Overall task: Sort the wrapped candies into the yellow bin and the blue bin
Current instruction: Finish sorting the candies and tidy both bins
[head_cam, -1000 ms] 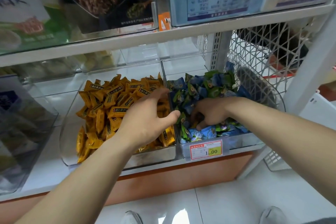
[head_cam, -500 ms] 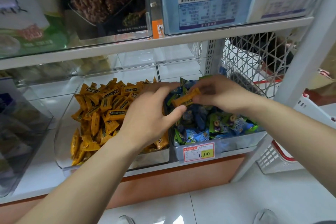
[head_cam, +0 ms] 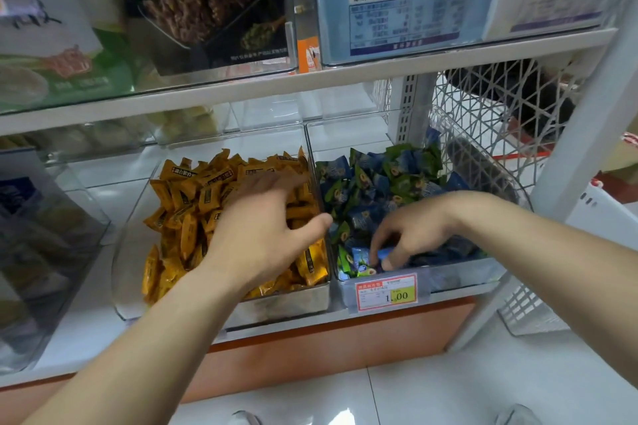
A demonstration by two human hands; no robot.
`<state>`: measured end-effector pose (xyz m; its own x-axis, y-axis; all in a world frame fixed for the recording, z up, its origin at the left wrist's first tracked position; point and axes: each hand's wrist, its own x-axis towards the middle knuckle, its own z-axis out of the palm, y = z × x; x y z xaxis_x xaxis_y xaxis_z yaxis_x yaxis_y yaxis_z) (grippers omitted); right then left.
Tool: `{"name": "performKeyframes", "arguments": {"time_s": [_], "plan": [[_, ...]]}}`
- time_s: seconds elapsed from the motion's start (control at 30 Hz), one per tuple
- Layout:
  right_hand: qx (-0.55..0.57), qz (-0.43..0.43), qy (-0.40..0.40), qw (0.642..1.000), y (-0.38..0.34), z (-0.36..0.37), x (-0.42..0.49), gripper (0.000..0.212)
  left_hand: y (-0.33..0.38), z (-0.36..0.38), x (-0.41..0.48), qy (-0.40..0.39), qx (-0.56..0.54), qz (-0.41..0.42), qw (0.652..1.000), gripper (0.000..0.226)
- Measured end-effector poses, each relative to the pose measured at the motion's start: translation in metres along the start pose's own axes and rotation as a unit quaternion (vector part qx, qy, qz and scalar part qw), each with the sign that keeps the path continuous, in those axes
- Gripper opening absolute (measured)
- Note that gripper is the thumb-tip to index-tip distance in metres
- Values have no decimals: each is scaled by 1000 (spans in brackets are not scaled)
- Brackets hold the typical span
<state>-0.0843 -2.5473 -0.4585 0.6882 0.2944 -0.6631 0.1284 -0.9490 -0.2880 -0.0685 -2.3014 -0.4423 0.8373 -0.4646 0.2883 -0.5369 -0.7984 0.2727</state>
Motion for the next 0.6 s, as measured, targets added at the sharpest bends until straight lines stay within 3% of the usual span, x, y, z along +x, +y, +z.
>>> {"name": "performKeyframes", "arguments": {"time_s": [0.2, 0.3, 0.5, 0.6], "plan": [[-125, -5, 173, 977, 13, 7, 32, 55, 2, 12, -3, -29, -55, -4, 998, 67], [-180, 26, 261, 948, 21, -5, 26, 44, 1, 12, -2, -27, -70, -6, 997, 67], [-110, 46, 395, 911, 36, -13, 3, 36, -1, 14, -1, -29, -76, -6, 997, 66], [-67, 40, 410, 909, 40, -9, -12, 32, 0, 13, 0, -26, -76, -9, 997, 66]]}}
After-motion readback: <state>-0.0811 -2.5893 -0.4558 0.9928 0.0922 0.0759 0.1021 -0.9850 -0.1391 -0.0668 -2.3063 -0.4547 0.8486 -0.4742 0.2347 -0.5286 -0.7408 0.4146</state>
